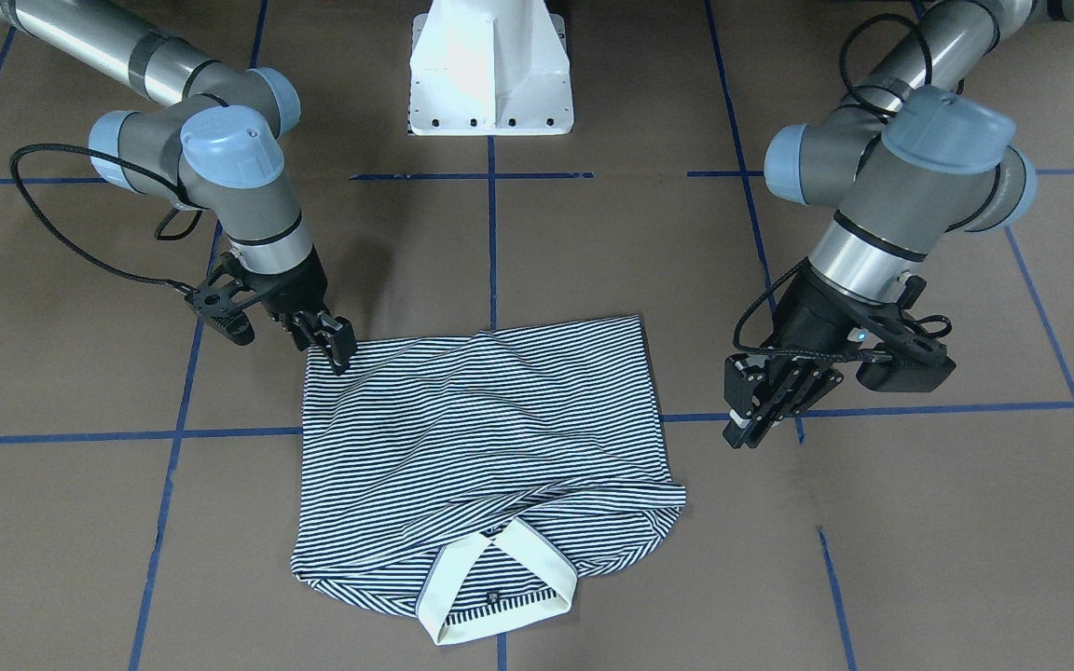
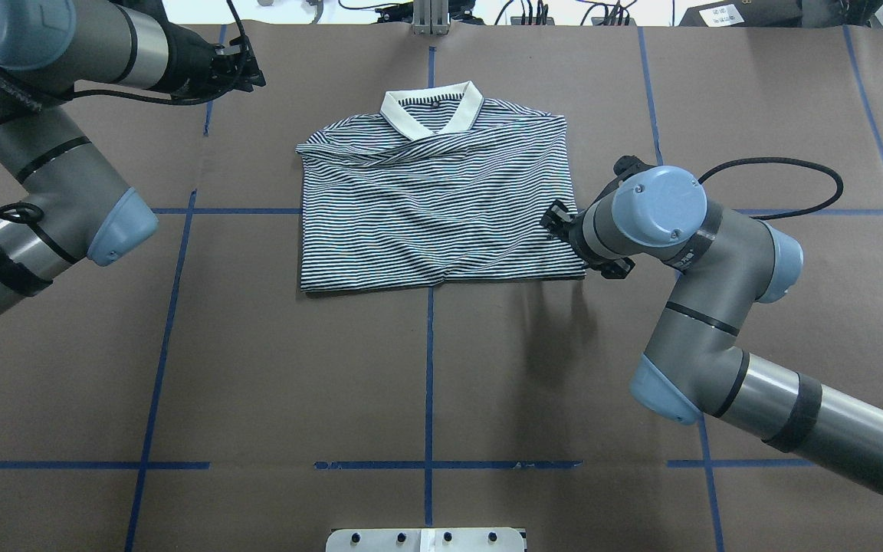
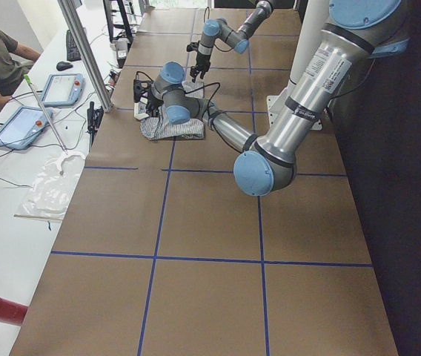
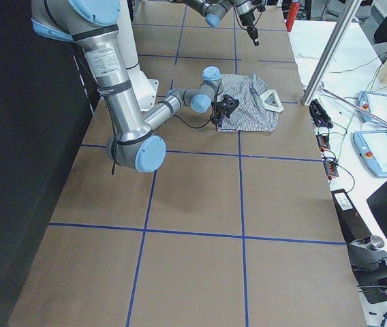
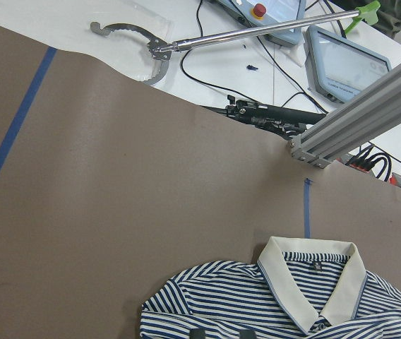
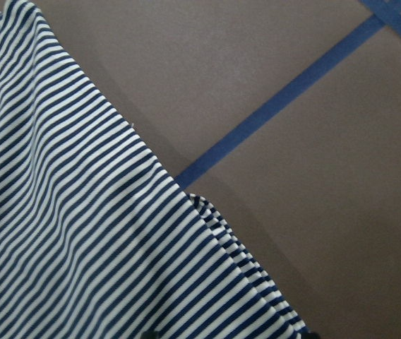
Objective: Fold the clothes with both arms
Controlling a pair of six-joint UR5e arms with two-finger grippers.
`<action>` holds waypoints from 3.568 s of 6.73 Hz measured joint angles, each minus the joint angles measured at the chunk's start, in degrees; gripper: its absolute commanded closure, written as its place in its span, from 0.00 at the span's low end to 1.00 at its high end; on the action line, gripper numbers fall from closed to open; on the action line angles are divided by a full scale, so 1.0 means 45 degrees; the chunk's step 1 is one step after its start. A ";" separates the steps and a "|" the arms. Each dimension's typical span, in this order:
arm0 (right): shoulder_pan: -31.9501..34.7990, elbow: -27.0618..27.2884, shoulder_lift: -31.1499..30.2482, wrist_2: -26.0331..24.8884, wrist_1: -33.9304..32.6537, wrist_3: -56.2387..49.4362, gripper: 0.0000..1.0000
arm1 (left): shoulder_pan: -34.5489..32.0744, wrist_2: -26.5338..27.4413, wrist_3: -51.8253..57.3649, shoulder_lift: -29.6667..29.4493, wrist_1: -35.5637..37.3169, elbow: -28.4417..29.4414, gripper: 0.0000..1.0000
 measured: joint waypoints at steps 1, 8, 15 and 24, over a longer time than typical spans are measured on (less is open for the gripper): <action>-0.0124 -0.0044 -0.0051 -0.0152 -0.0012 0.0077 0.28 | 0.0000 0.0008 -0.0018 0.0012 0.0017 -0.0051 0.71; -0.0186 -0.0137 -0.0051 -0.0355 -0.0035 0.0016 1.00 | -0.0018 0.0014 -0.0079 0.0048 0.0030 -0.0119 0.71; -0.4889 0.9163 -0.3117 0.1905 -0.7310 0.0568 0.00 | 0.0732 -0.0003 -0.0359 0.0060 -0.0120 -0.0181 0.65; 0.0906 0.6583 -0.0018 0.2849 -0.6484 -0.1752 0.00 | 0.7209 0.3056 -0.2702 0.2007 0.4341 -0.4190 0.41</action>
